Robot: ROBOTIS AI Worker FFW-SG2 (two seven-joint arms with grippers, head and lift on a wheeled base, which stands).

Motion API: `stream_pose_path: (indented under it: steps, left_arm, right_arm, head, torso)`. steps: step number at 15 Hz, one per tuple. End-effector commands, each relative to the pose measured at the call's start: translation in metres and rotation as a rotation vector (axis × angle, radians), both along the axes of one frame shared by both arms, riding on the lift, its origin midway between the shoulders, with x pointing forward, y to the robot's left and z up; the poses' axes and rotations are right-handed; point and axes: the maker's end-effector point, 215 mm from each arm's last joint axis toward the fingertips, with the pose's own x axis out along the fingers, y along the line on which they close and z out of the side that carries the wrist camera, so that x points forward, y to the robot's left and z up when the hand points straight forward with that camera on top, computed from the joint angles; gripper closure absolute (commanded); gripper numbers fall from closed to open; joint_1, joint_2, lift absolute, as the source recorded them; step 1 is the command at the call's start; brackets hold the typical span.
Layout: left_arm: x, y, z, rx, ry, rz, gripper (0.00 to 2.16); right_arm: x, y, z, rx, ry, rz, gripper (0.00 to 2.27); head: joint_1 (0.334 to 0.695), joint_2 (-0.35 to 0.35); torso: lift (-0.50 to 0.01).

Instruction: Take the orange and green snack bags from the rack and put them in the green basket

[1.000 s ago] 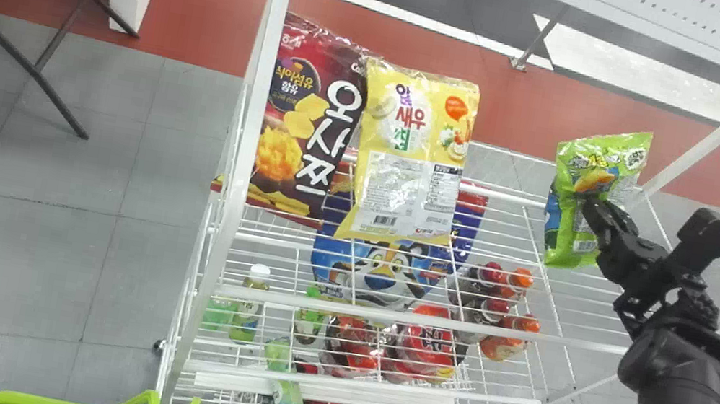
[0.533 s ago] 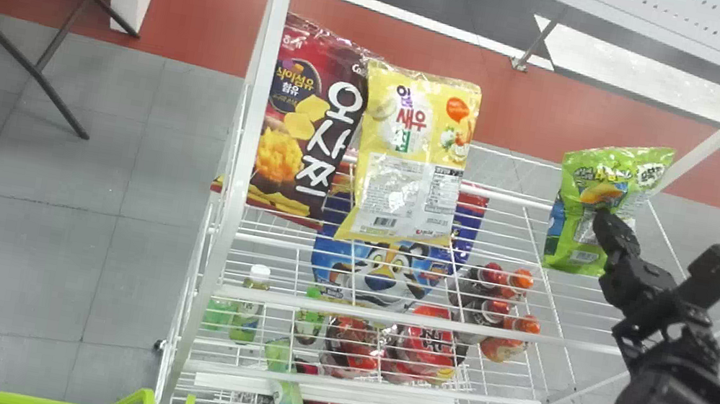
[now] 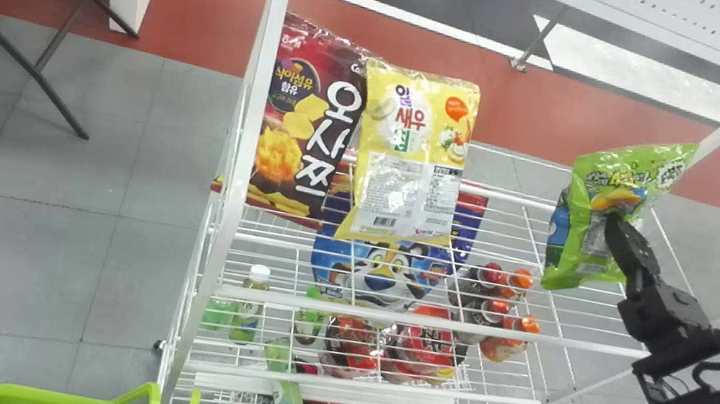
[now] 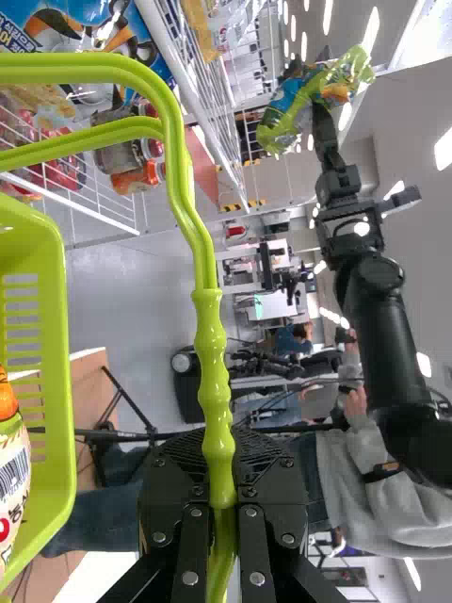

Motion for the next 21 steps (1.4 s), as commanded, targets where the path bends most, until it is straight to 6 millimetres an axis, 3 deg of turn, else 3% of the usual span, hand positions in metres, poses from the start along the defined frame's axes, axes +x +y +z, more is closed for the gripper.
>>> stream_pose_path:
  steps: [1, 6, 8, 12, 15, 21]
  left_arm:
    - [0.0, 0.0, 0.001, -0.002, -0.001, 0.0, 2.13]
    - [-0.001, -0.003, 0.0, -0.002, 0.001, -0.004, 2.13]
    - [-0.002, -0.003, 0.0, -0.003, 0.003, -0.005, 2.13]
    - [-0.001, -0.004, 0.0, -0.002, 0.001, -0.006, 2.13]
    - [-0.002, -0.004, 0.0, -0.002, 0.003, -0.006, 2.13]
    - [0.001, -0.005, -0.001, -0.002, 0.0, -0.008, 2.13]
  right_arm:
    - [-0.024, 0.028, 0.002, 0.08, 0.049, 0.048, 2.24]
    - [-0.082, 0.1, -0.023, 0.278, 0.226, 0.181, 2.24]
    - [-0.113, 0.144, -0.047, 0.439, 0.344, 0.271, 2.24]
    - [-0.168, 0.219, -0.07, 0.653, 0.512, 0.406, 2.24]
    - [-0.21, 0.264, -0.106, 0.778, 0.71, 0.459, 2.24]
    - [-0.272, 0.349, -0.181, 0.836, 0.983, 0.551, 2.24]
  head:
    - [0.695, -0.35]
    - [0.695, -0.35]
    - [0.695, -0.35]
    - [0.695, -0.35]
    - [0.695, -0.35]
    - [0.695, -0.35]
  torso:
    - [0.0]
    - [0.0]
    - [0.0]
    - [0.0]
    - [0.0]
    - [0.0]
